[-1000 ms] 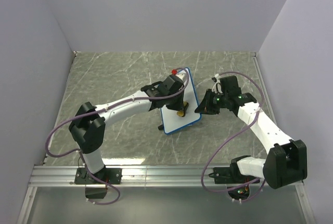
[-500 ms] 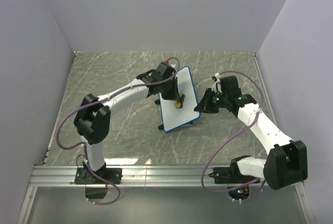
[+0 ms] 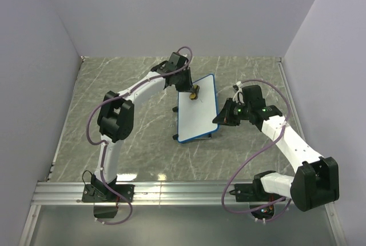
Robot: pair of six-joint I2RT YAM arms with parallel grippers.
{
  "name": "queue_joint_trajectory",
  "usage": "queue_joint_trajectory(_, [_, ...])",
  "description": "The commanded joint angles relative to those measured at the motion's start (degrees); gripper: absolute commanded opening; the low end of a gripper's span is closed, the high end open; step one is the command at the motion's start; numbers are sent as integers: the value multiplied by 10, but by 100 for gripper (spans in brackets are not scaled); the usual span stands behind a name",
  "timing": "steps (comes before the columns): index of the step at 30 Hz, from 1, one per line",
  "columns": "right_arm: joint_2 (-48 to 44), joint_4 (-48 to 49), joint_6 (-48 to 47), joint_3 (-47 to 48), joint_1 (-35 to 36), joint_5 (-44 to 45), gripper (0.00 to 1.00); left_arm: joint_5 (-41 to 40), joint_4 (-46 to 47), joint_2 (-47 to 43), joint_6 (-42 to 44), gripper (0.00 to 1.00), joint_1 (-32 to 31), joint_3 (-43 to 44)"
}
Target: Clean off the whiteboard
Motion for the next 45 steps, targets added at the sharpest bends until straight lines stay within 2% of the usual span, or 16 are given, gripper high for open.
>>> queue_joint_trajectory(1, [-14,-19,-39,1,15,-12,0,-4,-5,54,17,0,-5,-5])
queue_joint_trajectory(6, [-9,-20,-43,4,14,-12,0,-3,-7,35,36,0,-19,-7])
queue_joint_trajectory(9, [-4,-17,-43,7,16,-15,0,31,-15,20,59,0,-30,-4])
queue_joint_trajectory(15, [8,-14,-45,18,16,-16,0,39,-39,-26,86,0,-85,-14])
queue_joint_trajectory(22, [21,-6,-42,30,18,-19,0,47,-6,-83,39,0,-146,-89])
queue_joint_trajectory(27, [21,2,-35,33,19,-21,0,64,29,-123,3,0,-154,-142])
queue_joint_trajectory(30, [18,3,-33,31,20,-22,0,43,17,-146,-4,0,-145,-132])
queue_joint_trajectory(35, [4,4,-26,24,21,-20,0,0,-26,-200,-11,0,-77,-98])
queue_joint_trajectory(41, [-23,8,-11,12,26,-19,0,-82,-64,-284,3,0,9,-126])
queue_joint_trajectory(45, [-37,7,-8,2,27,-15,0,-97,-70,-326,7,0,50,-193])
